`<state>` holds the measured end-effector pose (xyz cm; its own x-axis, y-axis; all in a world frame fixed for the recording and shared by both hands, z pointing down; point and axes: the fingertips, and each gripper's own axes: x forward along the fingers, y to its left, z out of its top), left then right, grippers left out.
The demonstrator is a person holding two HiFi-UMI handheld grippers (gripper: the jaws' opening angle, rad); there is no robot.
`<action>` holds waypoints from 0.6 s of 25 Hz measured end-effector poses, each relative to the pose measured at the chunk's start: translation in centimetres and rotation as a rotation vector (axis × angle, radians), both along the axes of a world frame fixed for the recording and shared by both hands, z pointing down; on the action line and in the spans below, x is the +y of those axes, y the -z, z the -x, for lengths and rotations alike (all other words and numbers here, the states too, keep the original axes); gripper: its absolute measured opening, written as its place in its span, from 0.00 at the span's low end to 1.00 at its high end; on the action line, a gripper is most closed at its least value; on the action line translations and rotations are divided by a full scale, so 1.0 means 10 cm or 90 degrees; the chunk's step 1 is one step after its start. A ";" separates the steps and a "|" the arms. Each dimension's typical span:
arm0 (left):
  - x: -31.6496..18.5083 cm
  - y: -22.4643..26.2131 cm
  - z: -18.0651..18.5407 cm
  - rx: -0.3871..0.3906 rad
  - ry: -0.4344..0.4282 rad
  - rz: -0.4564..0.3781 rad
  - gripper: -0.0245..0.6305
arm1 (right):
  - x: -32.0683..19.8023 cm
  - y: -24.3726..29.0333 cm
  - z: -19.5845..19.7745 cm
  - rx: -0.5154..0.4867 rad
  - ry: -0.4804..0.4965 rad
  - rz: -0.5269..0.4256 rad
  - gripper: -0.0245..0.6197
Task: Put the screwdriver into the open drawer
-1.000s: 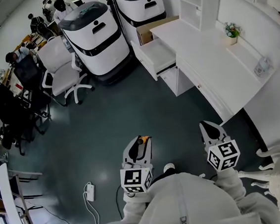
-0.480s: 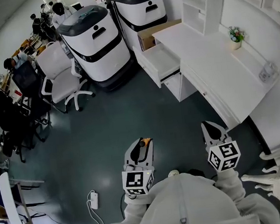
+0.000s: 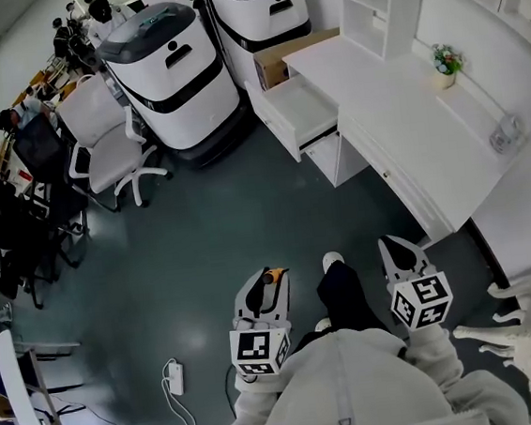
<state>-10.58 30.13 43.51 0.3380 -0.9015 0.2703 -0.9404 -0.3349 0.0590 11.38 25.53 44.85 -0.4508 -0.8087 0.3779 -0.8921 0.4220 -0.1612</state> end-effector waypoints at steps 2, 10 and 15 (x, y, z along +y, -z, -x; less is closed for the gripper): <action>-0.04 -0.01 0.02 0.000 0.002 0.000 0.24 | -0.04 0.00 0.03 -0.001 0.003 0.000 0.09; -0.42 -0.07 0.01 -0.002 0.003 0.002 0.24 | -0.41 -0.09 0.03 -0.003 0.004 0.007 0.09; -0.89 -0.07 -0.07 -0.005 0.000 -0.004 0.24 | -0.84 -0.10 -0.04 -0.003 0.007 0.007 0.09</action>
